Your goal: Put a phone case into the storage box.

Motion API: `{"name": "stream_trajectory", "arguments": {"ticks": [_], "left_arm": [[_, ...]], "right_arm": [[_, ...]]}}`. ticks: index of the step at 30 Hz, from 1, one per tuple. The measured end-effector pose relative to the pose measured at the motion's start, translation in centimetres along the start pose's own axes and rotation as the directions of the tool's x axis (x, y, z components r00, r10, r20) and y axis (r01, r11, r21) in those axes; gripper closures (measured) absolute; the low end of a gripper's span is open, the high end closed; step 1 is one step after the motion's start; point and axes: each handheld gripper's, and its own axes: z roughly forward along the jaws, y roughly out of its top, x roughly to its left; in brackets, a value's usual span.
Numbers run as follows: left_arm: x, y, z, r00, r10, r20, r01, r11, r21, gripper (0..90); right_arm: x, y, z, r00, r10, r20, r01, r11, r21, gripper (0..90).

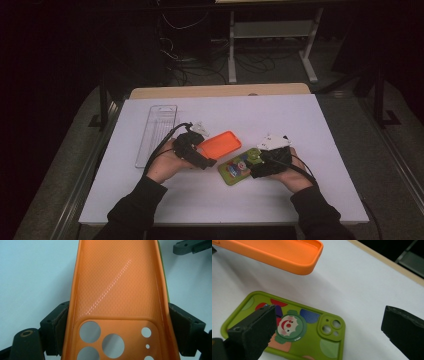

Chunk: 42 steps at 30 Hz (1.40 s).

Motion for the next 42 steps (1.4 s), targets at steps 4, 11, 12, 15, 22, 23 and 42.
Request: {"name": "stream_trajectory", "arguments": {"ticks": [4, 11, 12, 15, 22, 23, 42], "left_arm": [[-0.1, 0.1, 0.0, 1.0000, 0.007, -0.002, -0.007, 1.0000, 0.000, 15.9], [-0.2, 0.1, 0.1, 0.9999, 0.016, -0.001, -0.016, 0.9999, 0.002, 15.9], [-0.3, 0.1, 0.1, 0.9999, 0.016, -0.001, -0.016, 0.9999, 0.003, 15.9], [-0.3, 0.2, 0.1, 0.9999, 0.016, 0.001, -0.016, 0.9999, 0.005, 15.9], [-0.3, 0.2, 0.0, 0.9994, 0.034, -0.005, -0.034, 0.9994, 0.004, 16.0], [-0.3, 0.2, 0.0, 0.9994, 0.034, -0.005, -0.034, 0.9994, 0.004, 16.0], [-0.3, 0.2, 0.2, 0.9998, 0.022, -0.002, -0.022, 0.9997, 0.005, 16.0]], "right_arm": [[0.2, 0.1, -0.2, 0.9986, -0.047, 0.026, 0.047, 0.999, -0.005, 0.0], [0.6, 0.3, -0.3, 0.9877, -0.139, 0.072, 0.140, 0.990, -0.007, 0.0], [0.8, 0.4, -0.3, 0.9834, -0.161, 0.085, 0.162, 0.987, -0.009, 0.0], [0.9, 0.4, -0.3, 0.9757, -0.193, 0.103, 0.196, 0.981, -0.010, 0.0], [1.7, 0.7, -0.5, 0.9311, -0.315, 0.184, 0.323, 0.946, -0.016, 0.0], [1.7, 0.7, -0.5, 0.9311, -0.315, 0.184, 0.323, 0.946, -0.016, 0.0], [3.3, 0.3, 0.3, 0.7149, -0.620, 0.324, 0.640, 0.767, 0.055, 0.0]]}}
